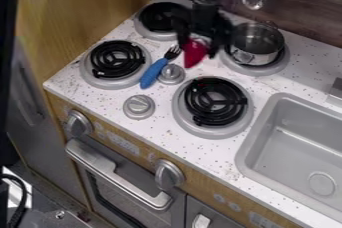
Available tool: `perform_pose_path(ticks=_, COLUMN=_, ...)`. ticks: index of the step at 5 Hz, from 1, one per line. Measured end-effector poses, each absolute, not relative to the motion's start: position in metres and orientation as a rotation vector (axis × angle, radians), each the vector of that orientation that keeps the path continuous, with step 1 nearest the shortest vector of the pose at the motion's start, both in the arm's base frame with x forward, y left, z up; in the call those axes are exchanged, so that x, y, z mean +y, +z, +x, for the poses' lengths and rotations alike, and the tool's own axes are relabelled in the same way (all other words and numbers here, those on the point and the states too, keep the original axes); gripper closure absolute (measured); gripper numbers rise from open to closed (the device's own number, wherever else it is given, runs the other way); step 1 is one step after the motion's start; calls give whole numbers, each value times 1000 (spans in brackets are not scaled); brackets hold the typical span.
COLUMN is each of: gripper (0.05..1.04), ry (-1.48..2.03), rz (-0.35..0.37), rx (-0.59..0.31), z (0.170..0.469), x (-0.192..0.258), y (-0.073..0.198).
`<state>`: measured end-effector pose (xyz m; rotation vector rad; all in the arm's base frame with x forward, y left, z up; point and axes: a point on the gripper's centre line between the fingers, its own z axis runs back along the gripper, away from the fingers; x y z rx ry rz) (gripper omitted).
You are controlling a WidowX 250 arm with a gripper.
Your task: Make the red object in the lower left burner
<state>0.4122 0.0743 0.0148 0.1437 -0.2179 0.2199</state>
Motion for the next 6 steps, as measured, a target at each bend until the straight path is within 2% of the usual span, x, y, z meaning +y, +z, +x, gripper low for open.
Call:
perform_pose_path(ticks=1, gripper=268, ry=301, rz=181, rx=-248, z=415, x=128, y=22)
perform_pose_path(ticks=2, gripper=268, ry=350, rz=198, rx=-215, z=417, x=166, y=8)
perform_pose_path(ticks=3, gripper=268, ry=384, rz=212, rx=-195, z=412, x=190, y=6)
perform_pose_path(ticks=5, gripper=268, ry=408, rz=186, rx=-122, z=389, x=190, y=-13)
perform_pose_path(ticks=6, gripper=220, ry=411, rz=175, rx=-104, z=386, x=187, y=-17)
